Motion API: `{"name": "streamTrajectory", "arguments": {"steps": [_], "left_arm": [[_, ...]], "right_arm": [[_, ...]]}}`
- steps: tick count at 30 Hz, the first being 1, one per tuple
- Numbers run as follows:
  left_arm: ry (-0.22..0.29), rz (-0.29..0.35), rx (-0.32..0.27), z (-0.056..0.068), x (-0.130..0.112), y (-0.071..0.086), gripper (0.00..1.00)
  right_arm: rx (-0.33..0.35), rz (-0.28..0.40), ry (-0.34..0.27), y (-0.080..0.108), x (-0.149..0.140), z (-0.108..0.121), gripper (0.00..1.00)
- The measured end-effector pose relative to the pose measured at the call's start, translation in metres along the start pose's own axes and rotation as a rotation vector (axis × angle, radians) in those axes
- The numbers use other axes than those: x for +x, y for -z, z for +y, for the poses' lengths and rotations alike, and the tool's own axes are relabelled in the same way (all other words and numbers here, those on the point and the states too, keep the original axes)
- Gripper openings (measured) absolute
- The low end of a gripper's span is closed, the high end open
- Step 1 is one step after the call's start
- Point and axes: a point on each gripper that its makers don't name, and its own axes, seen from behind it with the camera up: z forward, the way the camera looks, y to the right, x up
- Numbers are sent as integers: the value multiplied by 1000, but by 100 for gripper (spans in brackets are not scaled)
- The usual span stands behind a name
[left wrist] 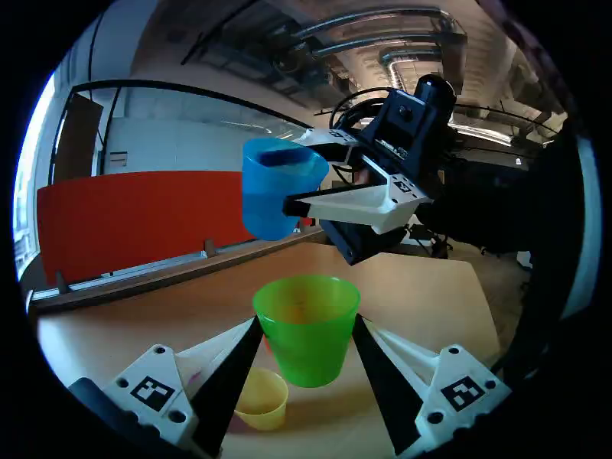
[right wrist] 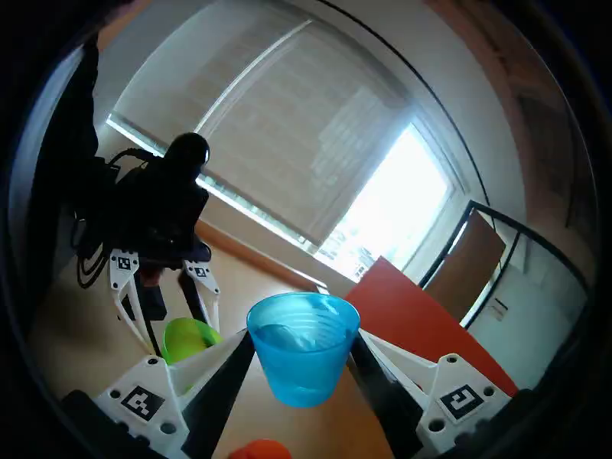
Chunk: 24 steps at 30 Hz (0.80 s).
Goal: Pour water
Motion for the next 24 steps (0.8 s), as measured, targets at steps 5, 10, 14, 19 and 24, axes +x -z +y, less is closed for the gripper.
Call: {"name": "streamTrajectory", "arguments": {"steps": [5, 10, 14, 19, 24], "left_arm": [[1, 2, -3, 0, 0, -1, 84], [4, 6, -11, 2, 2, -2, 84], [0, 6, -10, 3, 2, -3, 84], [-1, 8, -11, 3, 3, -2, 84], [0, 9, -9, 3, 3, -1, 84]], "right_arm": [[6, -2, 24, 0, 1, -2, 89], [10, -5, 45, 0, 2, -4, 89], [11, -7, 63, 0, 3, -4, 89], [13, -11, 76, 0, 3, -5, 89], [18, -10, 85, 0, 4, -5, 89]]}}
